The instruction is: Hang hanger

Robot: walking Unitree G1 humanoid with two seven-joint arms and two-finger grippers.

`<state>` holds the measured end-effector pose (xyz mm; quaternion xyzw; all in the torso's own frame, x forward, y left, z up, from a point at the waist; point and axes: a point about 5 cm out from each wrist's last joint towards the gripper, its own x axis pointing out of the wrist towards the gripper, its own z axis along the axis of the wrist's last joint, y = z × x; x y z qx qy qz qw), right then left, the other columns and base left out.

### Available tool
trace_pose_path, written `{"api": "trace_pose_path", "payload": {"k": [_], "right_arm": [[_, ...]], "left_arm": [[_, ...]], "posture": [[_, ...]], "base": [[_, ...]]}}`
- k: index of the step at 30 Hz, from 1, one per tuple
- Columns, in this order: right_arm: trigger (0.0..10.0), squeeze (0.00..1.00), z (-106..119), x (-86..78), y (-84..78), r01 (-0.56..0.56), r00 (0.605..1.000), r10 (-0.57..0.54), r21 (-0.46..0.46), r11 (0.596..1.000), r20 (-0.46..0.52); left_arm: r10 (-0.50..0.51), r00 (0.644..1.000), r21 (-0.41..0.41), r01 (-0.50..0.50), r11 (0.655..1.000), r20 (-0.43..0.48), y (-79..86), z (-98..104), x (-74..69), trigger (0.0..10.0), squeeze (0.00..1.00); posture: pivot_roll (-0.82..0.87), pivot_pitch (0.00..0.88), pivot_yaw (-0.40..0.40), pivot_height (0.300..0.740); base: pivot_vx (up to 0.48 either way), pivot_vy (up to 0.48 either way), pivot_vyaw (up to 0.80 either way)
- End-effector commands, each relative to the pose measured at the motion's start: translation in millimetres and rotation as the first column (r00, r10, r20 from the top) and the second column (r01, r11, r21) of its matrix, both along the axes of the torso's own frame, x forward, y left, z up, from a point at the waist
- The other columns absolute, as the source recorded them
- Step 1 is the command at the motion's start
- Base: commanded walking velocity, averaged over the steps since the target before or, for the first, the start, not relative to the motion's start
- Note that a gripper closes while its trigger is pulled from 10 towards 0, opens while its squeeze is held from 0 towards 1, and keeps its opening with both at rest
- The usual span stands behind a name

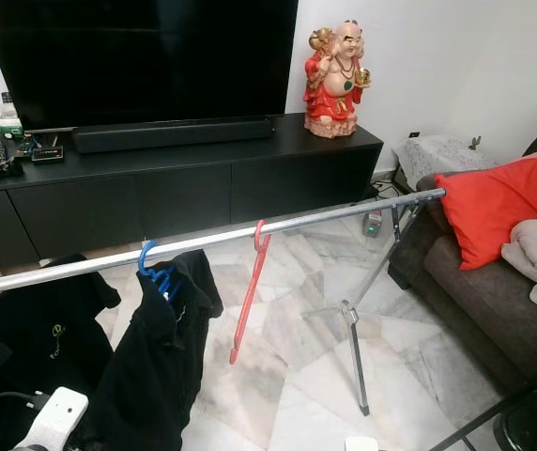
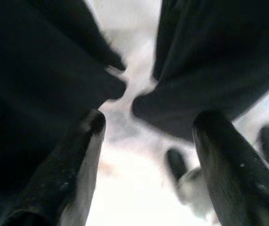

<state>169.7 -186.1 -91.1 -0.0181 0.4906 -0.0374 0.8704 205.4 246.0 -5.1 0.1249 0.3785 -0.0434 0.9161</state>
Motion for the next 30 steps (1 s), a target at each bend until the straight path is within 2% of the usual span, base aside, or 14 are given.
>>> {"api": "trace_pose_path", "payload": {"k": [1, 6, 7, 8, 9, 17, 18, 21, 22, 23, 24, 27, 30], "right_arm": [[10.0, 0.00, 1.2, 2.1, -3.1, -0.001, 1.000, 0.001, -0.009, 1.000, 0.002], [10.0, 0.00, 1.2, 2.0, -3.3, 0.000, 1.000, 0.000, -0.009, 1.000, 0.002], [10.0, 0.00, 1.3, 2.0, -3.3, -0.001, 1.000, 0.001, -0.010, 1.000, 0.002], [10.0, 0.00, 1.3, 2.0, -3.4, -0.001, 1.000, 0.001, -0.010, 1.000, 0.002], [10.0, 0.00, 1.2, 1.9, -3.4, 0.000, 1.000, 0.000, -0.010, 1.000, 0.002], [10.0, 0.00, 1.3, 2.0, -3.8, -0.002, 1.000, 0.002, -0.011, 1.000, 0.002], [10.0, 0.00, 1.3, 2.0, -3.9, -0.003, 1.000, 0.003, -0.011, 1.000, 0.002], [10.0, 0.00, 1.4, 2.2, -4.0, -0.003, 1.000, 0.003, -0.012, 1.000, 0.003], [10.0, 0.00, 1.4, 2.2, -4.1, -0.003, 1.000, 0.003, -0.012, 1.000, 0.003], [10.0, 0.00, 1.4, 2.2, -4.2, -0.003, 1.000, 0.003, -0.013, 1.000, 0.003], [10.0, 0.00, 1.5, 2.2, -4.2, -0.003, 1.000, 0.003, -0.013, 1.000, 0.003], [10.0, 0.00, 1.5, 2.2, -4.3, -0.003, 1.000, 0.003, -0.014, 1.000, 0.003], [10.0, 0.00, 1.5, 2.3, -4.4, -0.003, 1.000, 0.003, -0.014, 1.000, 0.003]], "left_arm": [[-0.017, 0.999, -0.042, 0.018, 0.999, 0.031, -3.3, 0.7, 3.0, 10.0, 0.00], [-0.046, 0.998, -0.045, 0.048, 0.998, 0.053, -3.6, -2.7, 2.1, 10.0, 0.00], [-0.046, 0.997, -0.036, 0.049, 0.998, 0.058, -2.3, -3.1, 2.3, 10.0, 0.29], [-0.049, 0.997, -0.028, 0.050, 0.998, 0.062, -1.4, -3.2, 2.5, 10.0, 0.29], [-0.039, 0.996, -0.038, 0.042, 0.998, 0.077, -0.2, -3.4, 3.4, 10.0, 1.00], [-0.028, 0.995, -0.025, 0.031, 0.999, 0.101, 1.7, -8.3, 6.3, 10.0, 1.00], [-0.029, 0.994, -0.027, 0.032, 0.999, 0.103, 0.7, -9.7, 6.8, 10.0, 0.00], [-0.029, 0.994, -0.037, 0.033, 0.999, 0.109, -2.1, -12.3, 7.9, 10.0, 0.00], [-0.021, 0.994, -0.040, 0.026, 0.999, 0.112, -2.3, -13.5, 8.2, 5.7, 0.00], [-0.015, 0.993, -0.047, 0.020, 0.999, 0.114, -2.6, -14.4, 8.3, 4.2, 0.00], [-0.005, 0.993, -0.053, 0.012, 0.999, 0.118, -2.5, -15.0, 8.5, 0.0, 0.00], [0.005, 0.993, -0.058, 0.002, 0.998, 0.120, -2.1, -15.9, 8.9, 0.0, 0.00], [-0.007, 0.994, -0.027, 0.010, 1.000, 0.111, 1.3, -17.3, 8.8, 0.0, 0.00]], "posture": [[0.18, 0.000, -0.091, 0.740], [0.18, 0.000, -0.092, 0.740], [0.18, 0.000, -0.092, 0.740], [0.18, 0.000, -0.092, 0.740], [0.18, 0.000, -0.093, 0.740], [0.18, 0.000, -0.096, 0.740], [0.18, 0.000, -0.097, 0.740], [0.17, 0.000, -0.097, 0.740], [0.17, 0.000, -0.098, 0.740], [0.17, 0.000, -0.098, 0.740], [0.17, 0.000, -0.097, 0.740], [0.17, 0.000, -0.098, 0.740], [0.17, 0.000, -0.098, 0.740]], "base": [[0.000, 0.000, 0.00], [0.000, 0.000, 0.00], [0.000, 0.000, 0.00], [0.000, 0.000, 0.00], [0.000, 0.000, 0.00], [0.000, 0.000, 0.00], [0.000, 0.000, 0.00], [0.000, 0.000, 0.00], [0.000, 0.000, 0.00], [0.000, 0.000, 0.00], [0.000, 0.000, 0.00], [0.000, 0.000, 0.00], [0.000, 0.000, 0.00]]}}
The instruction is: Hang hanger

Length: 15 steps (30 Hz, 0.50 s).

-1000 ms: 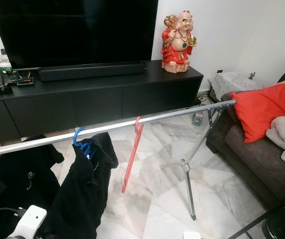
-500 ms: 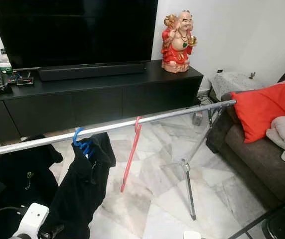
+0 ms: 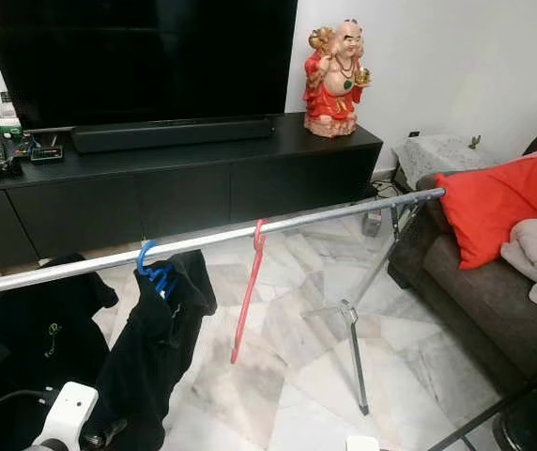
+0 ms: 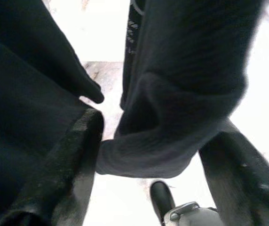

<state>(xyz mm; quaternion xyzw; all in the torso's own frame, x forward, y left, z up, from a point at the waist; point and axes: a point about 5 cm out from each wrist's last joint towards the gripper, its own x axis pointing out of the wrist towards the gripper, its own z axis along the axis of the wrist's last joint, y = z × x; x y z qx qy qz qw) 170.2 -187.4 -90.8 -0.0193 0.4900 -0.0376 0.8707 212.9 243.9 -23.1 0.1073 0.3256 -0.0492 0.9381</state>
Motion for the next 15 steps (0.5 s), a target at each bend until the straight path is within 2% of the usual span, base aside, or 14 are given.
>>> {"api": "trace_pose_path", "payload": {"k": [1, 15], "right_arm": [[10.0, 0.00, 1.2, 1.9, -3.2, -0.003, 1.000, 0.003, -0.012, 1.000, 0.002], [10.0, 0.00, 1.1, 1.5, -3.1, -0.004, 1.000, 0.004, -0.015, 1.000, 0.001]], "left_arm": [[0.009, 1.000, 0.023, -0.009, 1.000, -0.004, 5.7, -1.5, -0.2, 0.0, 0.00], [0.026, 1.000, 0.022, -0.026, 0.999, -0.001, 6.1, -7.9, -2.3, 0.0, 0.00]], "posture": [[0.17, 0.000, -0.098, 0.740], [0.17, 0.000, -0.097, 0.740]], "base": [[0.000, 0.000, 0.00], [0.000, 0.000, 0.00]]}}
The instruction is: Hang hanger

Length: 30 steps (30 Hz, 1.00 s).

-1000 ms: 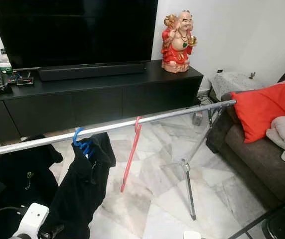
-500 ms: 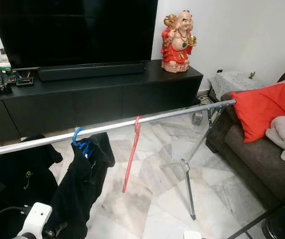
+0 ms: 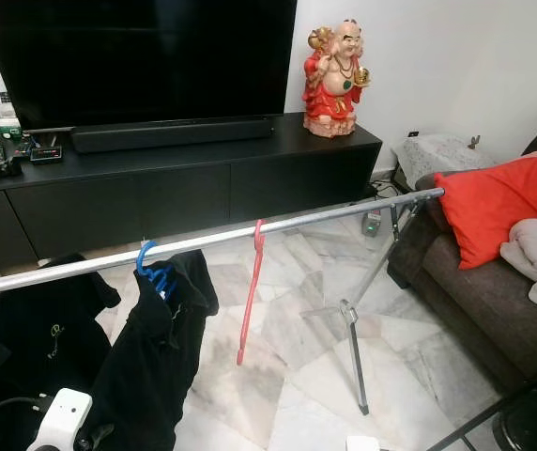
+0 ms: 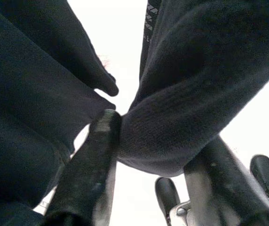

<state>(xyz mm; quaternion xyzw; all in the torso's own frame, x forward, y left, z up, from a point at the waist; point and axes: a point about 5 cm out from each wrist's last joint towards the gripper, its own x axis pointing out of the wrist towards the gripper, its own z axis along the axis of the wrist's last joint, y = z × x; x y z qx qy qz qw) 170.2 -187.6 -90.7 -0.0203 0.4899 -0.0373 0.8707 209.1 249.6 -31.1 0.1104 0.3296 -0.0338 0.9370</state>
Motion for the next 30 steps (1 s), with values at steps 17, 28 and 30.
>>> {"api": "trace_pose_path", "payload": {"k": [17, 28, 30], "right_arm": [[10.0, 0.00, 1.1, 1.8, -2.7, -0.006, 1.000, 0.006, -0.015, 1.000, 0.002], [10.0, 0.00, 0.9, 1.5, -2.4, -0.006, 1.000, 0.006, -0.014, 1.000, 0.001], [10.0, 0.00, 0.9, 1.5, -2.4, -0.006, 1.000, 0.006, -0.014, 1.000, 0.001]], "left_arm": [[0.034, 0.999, 0.067, -0.032, 0.997, -0.037, 8.8, -8.3, -6.2, 0.0, 0.00], [0.085, 0.992, 0.079, -0.078, 0.994, -0.096, 12.1, -18.3, -17.3, 0.0, 0.00], [0.087, 0.991, 0.080, -0.080, 0.994, -0.098, 12.0, -18.6, -17.5, 0.0, 0.00]], "posture": [[0.17, 0.000, -0.098, 0.740], [0.17, 0.000, -0.096, 0.740], [0.17, 0.000, -0.096, 0.740]], "base": [[0.000, 0.000, 0.00], [0.000, 0.000, 0.00], [0.000, 0.000, 0.00]]}}
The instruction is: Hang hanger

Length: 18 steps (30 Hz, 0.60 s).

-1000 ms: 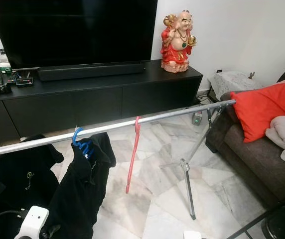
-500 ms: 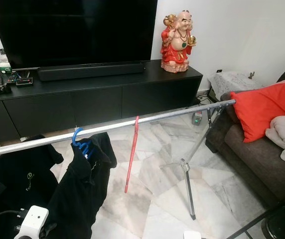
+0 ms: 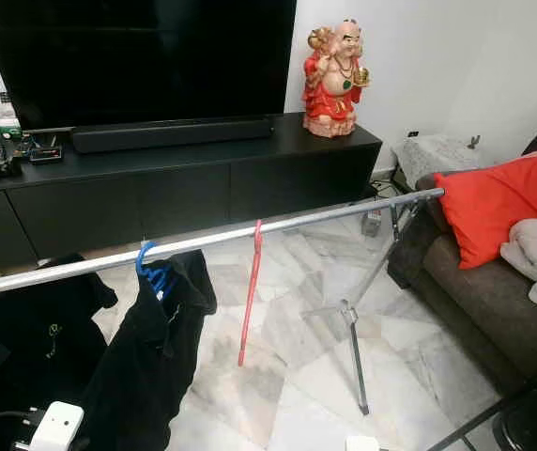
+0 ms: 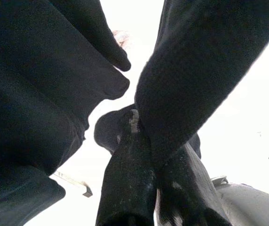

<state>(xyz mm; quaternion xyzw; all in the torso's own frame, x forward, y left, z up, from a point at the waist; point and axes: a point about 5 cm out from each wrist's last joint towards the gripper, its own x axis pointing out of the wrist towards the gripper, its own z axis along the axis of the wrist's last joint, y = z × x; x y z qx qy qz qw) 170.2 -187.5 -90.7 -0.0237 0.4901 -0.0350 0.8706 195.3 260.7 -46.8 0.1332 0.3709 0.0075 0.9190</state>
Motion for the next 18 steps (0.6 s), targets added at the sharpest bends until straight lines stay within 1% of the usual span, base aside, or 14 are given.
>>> {"api": "trace_pose_path", "payload": {"k": [1, 3, 5, 9, 12, 14, 18], "right_arm": [[10.0, 0.00, 0.9, 1.5, -2.5, 0.001, 1.000, -0.001, -0.010, 1.000, 0.002], [10.0, 0.00, 1.0, 1.5, -2.5, 0.001, 1.000, -0.001, -0.010, 1.000, 0.001], [10.0, 0.00, 1.0, 1.6, -2.5, -0.001, 1.000, 0.001, -0.009, 1.000, 0.001], [10.0, 0.00, 1.1, 1.7, -2.6, -0.004, 1.000, 0.004, -0.010, 1.000, 0.001], [10.0, 0.00, 1.1, 1.9, -2.8, -0.012, 1.000, 0.012, -0.014, 1.000, 0.000], [10.0, 0.00, 1.1, 1.9, -2.7, -0.015, 1.000, 0.015, -0.013, 1.000, -0.001], [10.0, 0.00, 1.1, 2.0, -2.6, -0.016, 1.000, 0.016, -0.013, 1.000, -0.002]], "left_arm": [[0.024, 0.999, 0.002, -0.024, 1.000, -0.032, 1.4, -4.3, -5.1, 0.0, 0.00], [0.044, 0.997, 0.014, -0.043, 0.999, -0.060, 3.1, -7.4, -8.8, 0.0, 0.00], [0.071, 0.990, 0.040, -0.067, 0.997, -0.122, 6.2, -13.4, -16.5, 0.0, 0.00], [0.097, 0.982, 0.037, -0.092, 0.995, -0.159, 6.8, -17.0, -21.1, 0.0, 0.00], [0.115, 0.977, 0.012, -0.114, 0.993, -0.177, 5.6, -19.2, -23.5, 0.0, 0.00], [0.145, 0.965, -0.019, -0.153, 0.988, -0.218, 4.3, -23.2, -28.6, 0.0, 0.00], [0.168, 0.956, -0.031, -0.181, 0.983, -0.239, 4.1, -25.4, -31.7, 0.0, 0.00]], "posture": [[0.17, 0.000, -0.096, 0.740], [0.17, 0.000, -0.096, 0.740], [0.17, 0.000, -0.096, 0.740], [0.17, 0.000, -0.096, 0.740], [0.17, 0.000, -0.096, 0.740], [0.17, 0.000, -0.097, 0.740], [0.17, 0.000, -0.097, 0.740]], "base": [[0.000, 0.000, 0.00], [0.000, 0.000, 0.00], [0.000, 0.000, 0.00], [0.000, 0.000, 0.00], [0.000, 0.000, 0.00], [0.000, 0.000, 0.00], [0.000, 0.000, 0.00]]}}
